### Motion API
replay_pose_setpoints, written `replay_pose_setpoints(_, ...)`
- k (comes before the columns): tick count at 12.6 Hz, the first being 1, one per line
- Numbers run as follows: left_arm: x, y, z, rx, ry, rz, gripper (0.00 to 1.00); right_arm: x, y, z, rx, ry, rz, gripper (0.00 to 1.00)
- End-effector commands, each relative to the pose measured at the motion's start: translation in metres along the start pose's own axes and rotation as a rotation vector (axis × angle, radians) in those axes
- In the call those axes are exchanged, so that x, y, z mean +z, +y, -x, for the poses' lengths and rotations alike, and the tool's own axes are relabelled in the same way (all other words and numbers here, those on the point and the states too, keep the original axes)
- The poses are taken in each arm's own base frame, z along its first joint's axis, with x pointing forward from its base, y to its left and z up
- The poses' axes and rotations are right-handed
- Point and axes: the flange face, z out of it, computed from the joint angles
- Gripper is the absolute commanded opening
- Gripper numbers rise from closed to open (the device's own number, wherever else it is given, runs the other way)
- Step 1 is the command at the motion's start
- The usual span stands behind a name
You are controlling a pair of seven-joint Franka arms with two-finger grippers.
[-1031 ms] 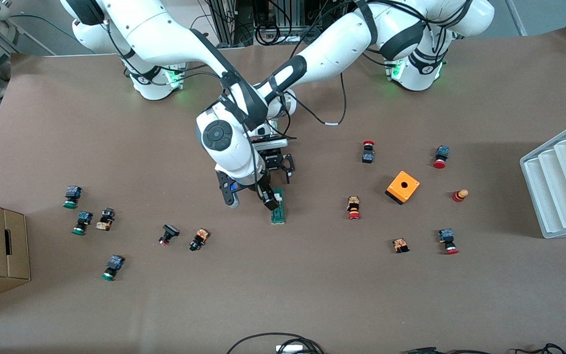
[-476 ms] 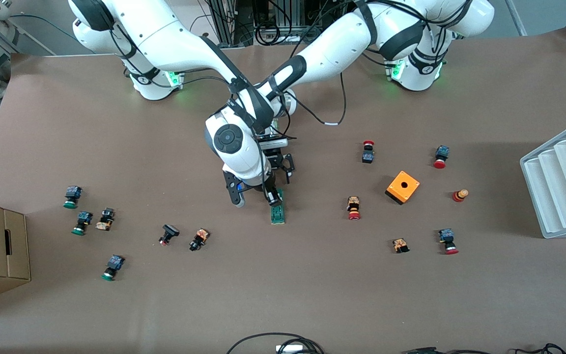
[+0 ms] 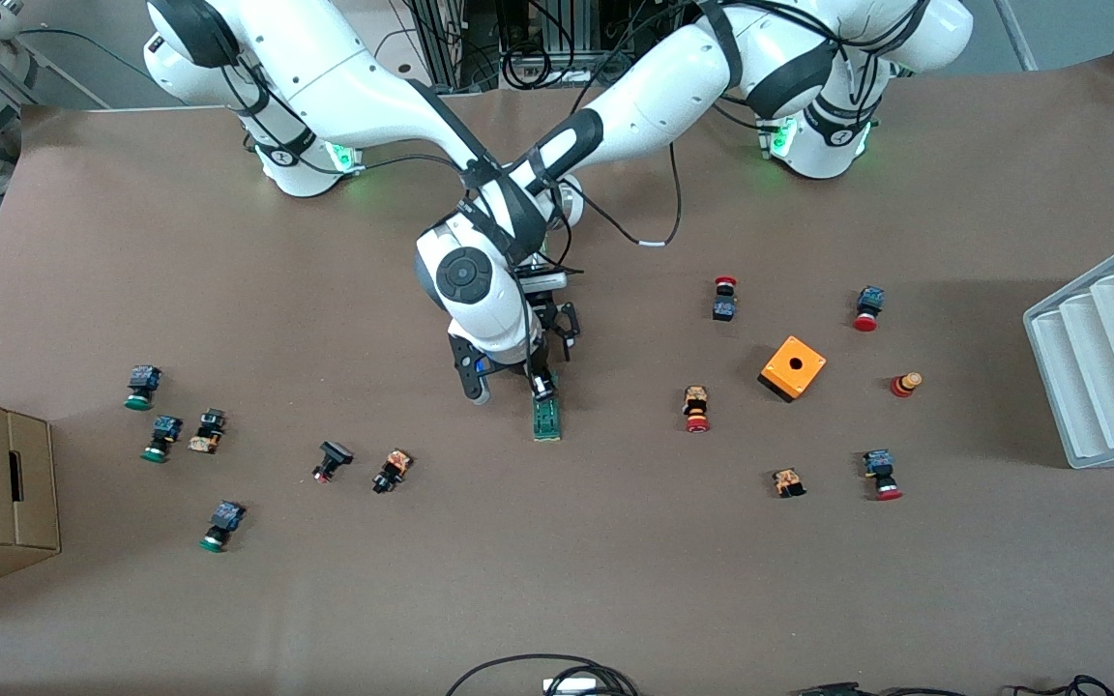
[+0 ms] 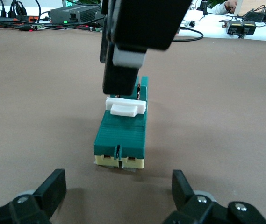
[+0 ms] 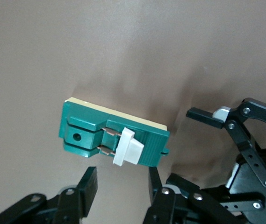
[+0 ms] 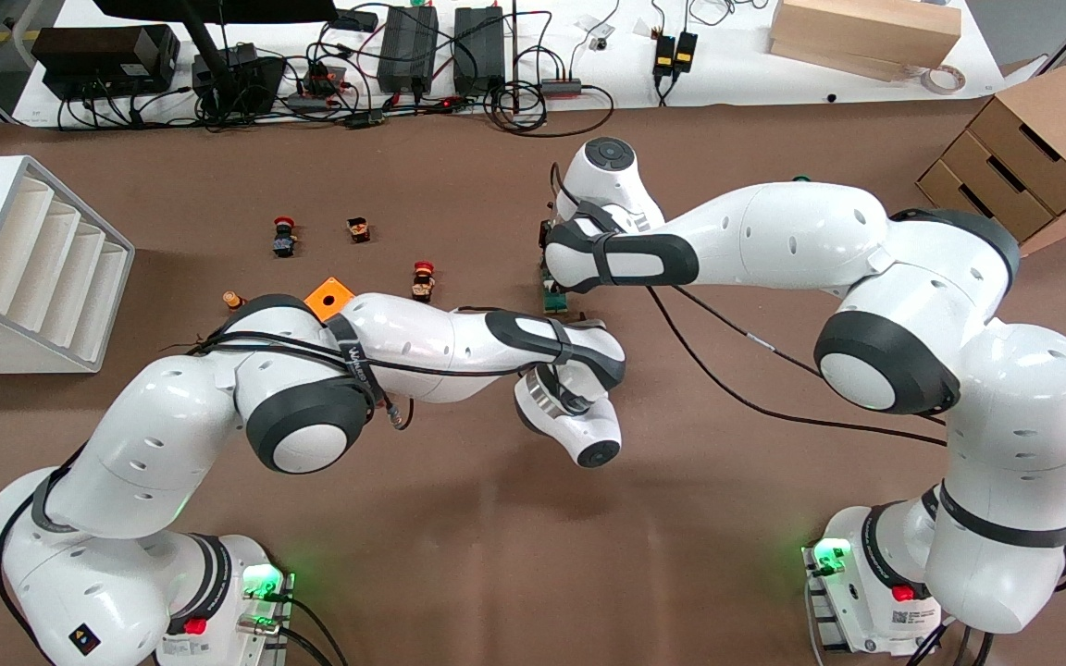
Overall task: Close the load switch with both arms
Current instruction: 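Lower the right gripper and grasp the white switch handle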
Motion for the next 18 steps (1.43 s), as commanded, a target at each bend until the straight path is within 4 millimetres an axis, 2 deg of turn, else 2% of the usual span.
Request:
replay_pose_setpoints(1, 0.002, 0.005, 0.006, -0.018, 0.018, 0.009, 1.0, 0.014, 0.004, 0.005, 0.009, 0.001, -0.007, 0.51)
replay_pose_setpoints(5, 0.004, 0.003, 0.006, -0.018, 0.023, 0.007, 1.0, 0.025, 0.014, 0.004, 0.01, 0.016, -0.013, 0.51)
replay_pose_setpoints(11, 0.004, 0.005, 0.004, -0.022, 0.024, 0.008, 1.0, 0.035, 0.019, 0.008, -0.005, 0.02, -0.024, 0.49)
replay_pose_setpoints(18, 0.004, 0.005, 0.004, -0.022, 0.024, 0.008, 1.0, 0.036, 0.018, 0.009, -0.042, 0.038, -0.044, 0.43)
